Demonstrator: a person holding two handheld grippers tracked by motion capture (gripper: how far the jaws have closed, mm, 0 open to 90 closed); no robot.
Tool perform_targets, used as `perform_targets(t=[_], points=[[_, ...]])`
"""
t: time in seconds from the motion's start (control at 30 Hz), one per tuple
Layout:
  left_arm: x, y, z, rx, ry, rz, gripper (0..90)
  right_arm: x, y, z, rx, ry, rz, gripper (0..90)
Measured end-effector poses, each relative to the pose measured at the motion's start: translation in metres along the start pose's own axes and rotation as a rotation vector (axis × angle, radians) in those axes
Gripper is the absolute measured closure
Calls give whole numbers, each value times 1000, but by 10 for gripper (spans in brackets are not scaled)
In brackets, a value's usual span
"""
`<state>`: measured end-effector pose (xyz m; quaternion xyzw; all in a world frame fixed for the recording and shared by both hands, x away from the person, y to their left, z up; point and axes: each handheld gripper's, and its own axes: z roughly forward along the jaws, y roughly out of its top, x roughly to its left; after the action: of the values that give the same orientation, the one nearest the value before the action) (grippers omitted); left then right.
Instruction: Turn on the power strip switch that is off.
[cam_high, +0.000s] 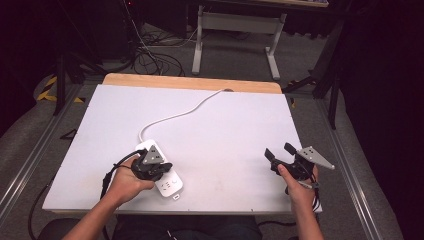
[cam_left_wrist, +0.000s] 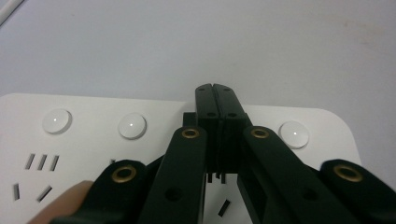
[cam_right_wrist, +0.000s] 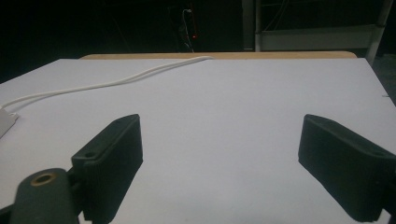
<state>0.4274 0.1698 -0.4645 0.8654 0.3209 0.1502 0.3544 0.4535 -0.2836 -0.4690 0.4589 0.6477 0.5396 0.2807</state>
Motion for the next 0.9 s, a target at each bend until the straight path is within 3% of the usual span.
perform_targets(t=[0.23,0.9], points=[[2,0,0,5,-18,-12,900,0,0,-1,-1,-2,0,143],[2,2,0,17,-15,-8,900,2,0,-3,1,-5,-5,144]])
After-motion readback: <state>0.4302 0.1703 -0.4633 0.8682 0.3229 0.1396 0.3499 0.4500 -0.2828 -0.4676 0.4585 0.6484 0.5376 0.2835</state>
